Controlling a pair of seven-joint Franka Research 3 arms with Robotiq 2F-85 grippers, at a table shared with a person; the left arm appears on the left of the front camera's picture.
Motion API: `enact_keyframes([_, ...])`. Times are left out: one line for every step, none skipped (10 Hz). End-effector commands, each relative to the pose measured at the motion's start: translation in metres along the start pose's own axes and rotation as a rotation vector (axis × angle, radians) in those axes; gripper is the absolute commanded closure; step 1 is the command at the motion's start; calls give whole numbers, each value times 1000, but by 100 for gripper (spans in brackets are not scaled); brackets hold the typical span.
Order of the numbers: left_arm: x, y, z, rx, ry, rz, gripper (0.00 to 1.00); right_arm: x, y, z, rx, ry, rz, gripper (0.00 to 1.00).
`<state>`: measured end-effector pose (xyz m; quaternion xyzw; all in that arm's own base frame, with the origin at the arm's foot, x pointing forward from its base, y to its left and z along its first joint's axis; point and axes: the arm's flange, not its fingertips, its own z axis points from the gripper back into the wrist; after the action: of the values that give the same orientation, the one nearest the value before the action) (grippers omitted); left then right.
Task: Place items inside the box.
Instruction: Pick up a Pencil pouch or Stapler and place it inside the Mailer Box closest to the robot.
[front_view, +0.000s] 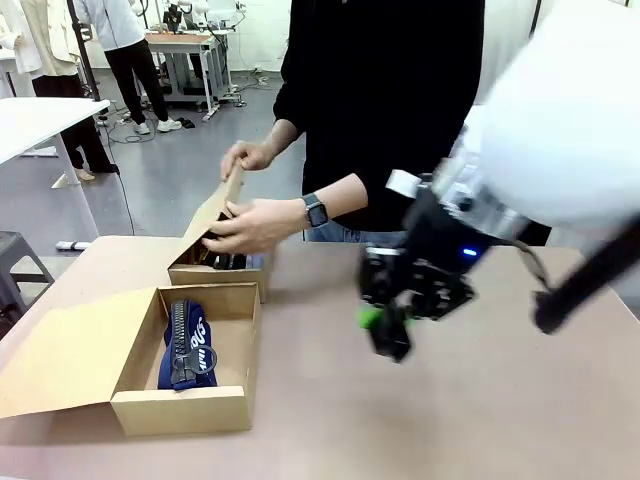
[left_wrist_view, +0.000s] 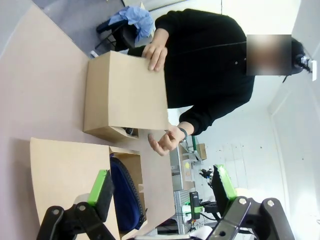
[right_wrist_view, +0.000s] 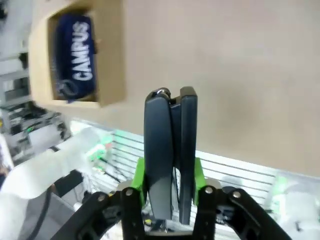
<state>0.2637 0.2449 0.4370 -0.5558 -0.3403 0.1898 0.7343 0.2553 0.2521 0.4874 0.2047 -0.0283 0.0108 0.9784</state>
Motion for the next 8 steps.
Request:
enact_keyframes([0, -1, -1, -25, -15, -18, 0, -30, -76, 28, -134, 81, -22, 58])
enact_keyframes([0, -1, -1, -25, -15, -18, 0, -42, -106, 27, -155, 132, -70, 58])
enact_keyframes([0, -1, -1, -25, -15, -18, 0, -53, -125, 22, -112, 163, -43, 58])
enact_keyframes([0, -1, -1, -25, -15, -18, 0, -59, -132, 12, -95, 171, -48, 58])
enact_keyframes([0, -1, -1, -25, -15, -18, 0, -58, -131, 3, -77, 162, -39, 58])
enact_keyframes([0, -1, -1, -25, -15, -18, 0, -54, -128, -3, -86, 167, -45, 58])
enact_keyframes([0, -1, -1, -25, -15, -18, 0, -50, -122, -6, -97, 159, -39, 58])
enact_keyframes([0, -1, -1, -25, -15, -18, 0, -44, -115, -7, -106, 150, -36, 58])
